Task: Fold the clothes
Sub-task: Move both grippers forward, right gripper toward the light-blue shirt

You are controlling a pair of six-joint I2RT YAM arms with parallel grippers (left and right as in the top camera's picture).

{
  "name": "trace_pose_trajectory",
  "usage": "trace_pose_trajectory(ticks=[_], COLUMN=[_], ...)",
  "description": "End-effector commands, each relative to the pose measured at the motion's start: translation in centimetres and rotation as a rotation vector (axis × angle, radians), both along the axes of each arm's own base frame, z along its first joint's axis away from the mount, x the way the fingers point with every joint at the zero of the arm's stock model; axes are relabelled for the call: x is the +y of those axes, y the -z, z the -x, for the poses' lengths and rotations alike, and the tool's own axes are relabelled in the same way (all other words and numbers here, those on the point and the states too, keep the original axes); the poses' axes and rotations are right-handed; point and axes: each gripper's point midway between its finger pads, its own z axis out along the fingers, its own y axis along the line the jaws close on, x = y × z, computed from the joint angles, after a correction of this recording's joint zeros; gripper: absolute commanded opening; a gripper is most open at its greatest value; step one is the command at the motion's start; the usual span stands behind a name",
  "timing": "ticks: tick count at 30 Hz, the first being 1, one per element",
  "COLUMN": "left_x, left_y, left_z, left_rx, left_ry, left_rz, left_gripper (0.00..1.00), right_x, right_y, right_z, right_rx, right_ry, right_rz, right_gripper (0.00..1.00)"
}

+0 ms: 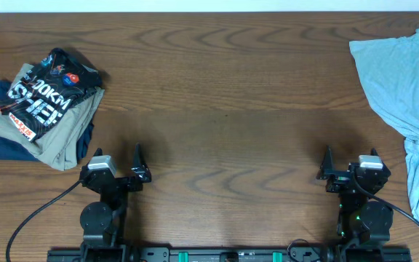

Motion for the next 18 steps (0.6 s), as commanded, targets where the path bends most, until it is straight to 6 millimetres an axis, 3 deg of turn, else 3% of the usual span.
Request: trace_pose_trajectory(ticks=[1,18], left_x=[0.4,0.2], left_y=[1.6,1.2], left_z=[0.1,0.3], left_rx=[0.051,0.073], left_ry=[-0.018,-0.006], left_rz=[-0.013,-0.011], left_gripper=[0.98,0.98], right_x=[-0.1,0.0], right_y=[0.2,-1.4], right_z=[0.0,0.0], right_rx=[0.003,-0.04], right_ry=[0.002,-0.006], right_rz=[0.011,0.01], right_gripper=[0.99,0.99])
